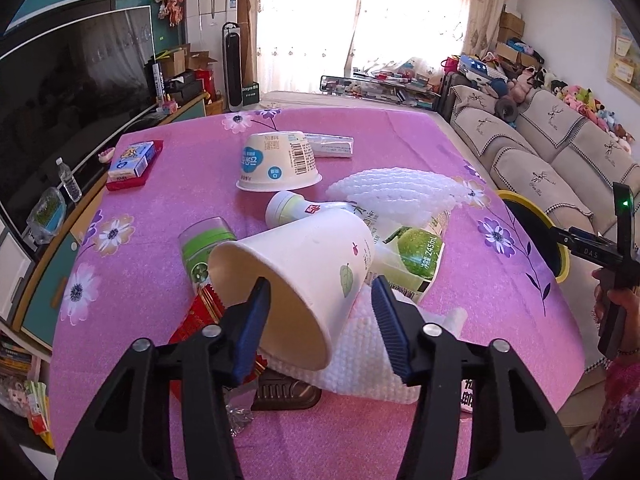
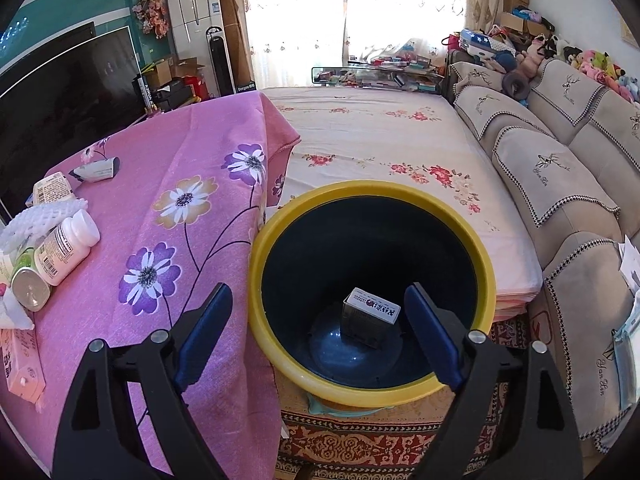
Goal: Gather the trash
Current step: 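Carry the box over the yellow bin and open the right gripper while the left gripper grasps the paper cup, then carry the paper cup over the bin and release it with the left gripper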
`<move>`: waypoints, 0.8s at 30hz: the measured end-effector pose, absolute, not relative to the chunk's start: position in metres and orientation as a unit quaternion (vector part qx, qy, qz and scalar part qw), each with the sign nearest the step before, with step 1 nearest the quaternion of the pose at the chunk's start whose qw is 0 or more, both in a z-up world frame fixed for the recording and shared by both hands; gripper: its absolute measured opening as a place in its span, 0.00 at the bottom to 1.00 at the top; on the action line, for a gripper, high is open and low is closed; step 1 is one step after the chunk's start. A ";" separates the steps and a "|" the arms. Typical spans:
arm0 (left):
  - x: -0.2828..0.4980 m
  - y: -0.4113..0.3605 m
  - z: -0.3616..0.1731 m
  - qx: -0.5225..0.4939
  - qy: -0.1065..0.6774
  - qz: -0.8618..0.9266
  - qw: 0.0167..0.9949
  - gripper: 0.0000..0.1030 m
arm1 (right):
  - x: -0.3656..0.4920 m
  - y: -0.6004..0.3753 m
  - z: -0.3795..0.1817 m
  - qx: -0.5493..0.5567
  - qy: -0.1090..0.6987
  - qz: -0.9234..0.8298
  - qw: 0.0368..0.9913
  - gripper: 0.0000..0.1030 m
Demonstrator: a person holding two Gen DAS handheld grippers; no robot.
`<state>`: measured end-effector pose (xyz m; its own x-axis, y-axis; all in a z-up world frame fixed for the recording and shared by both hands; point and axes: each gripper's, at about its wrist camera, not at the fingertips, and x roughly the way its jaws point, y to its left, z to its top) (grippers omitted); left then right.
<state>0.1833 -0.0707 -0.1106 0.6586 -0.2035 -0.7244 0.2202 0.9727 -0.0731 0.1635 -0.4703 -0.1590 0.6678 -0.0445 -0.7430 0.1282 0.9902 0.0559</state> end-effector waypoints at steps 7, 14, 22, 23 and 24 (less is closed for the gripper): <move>0.189 -0.069 -0.111 0.012 0.394 -0.112 0.912 0.06 | 0.161 -0.466 -0.155 0.044 0.404 -0.043 0.913 0.81; 0.176 -0.069 -0.085 0.022 0.366 -0.111 0.924 0.04 | 0.150 -0.461 -0.141 0.044 0.389 -0.046 0.919 0.81; 0.151 -0.125 -0.040 0.043 0.325 -0.194 0.924 0.04 | 0.129 -0.478 -0.124 0.041 0.374 -0.083 0.923 0.81; 0.151 -0.138 -0.037 0.047 0.322 -0.210 0.922 0.04 | 0.125 -0.482 -0.122 0.043 0.372 -0.087 0.923 0.81; 0.151 -0.153 -0.035 0.053 0.319 -0.224 0.919 0.04 | 0.122 -0.486 -0.120 0.045 0.370 -0.089 0.924 0.81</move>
<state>0.1512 -0.1528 -0.0348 0.6960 -0.3781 -0.6104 0.4456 0.8941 -0.0457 0.1220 -0.4862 -0.1201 0.7108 -0.1317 -0.6909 0.1987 0.9799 0.0176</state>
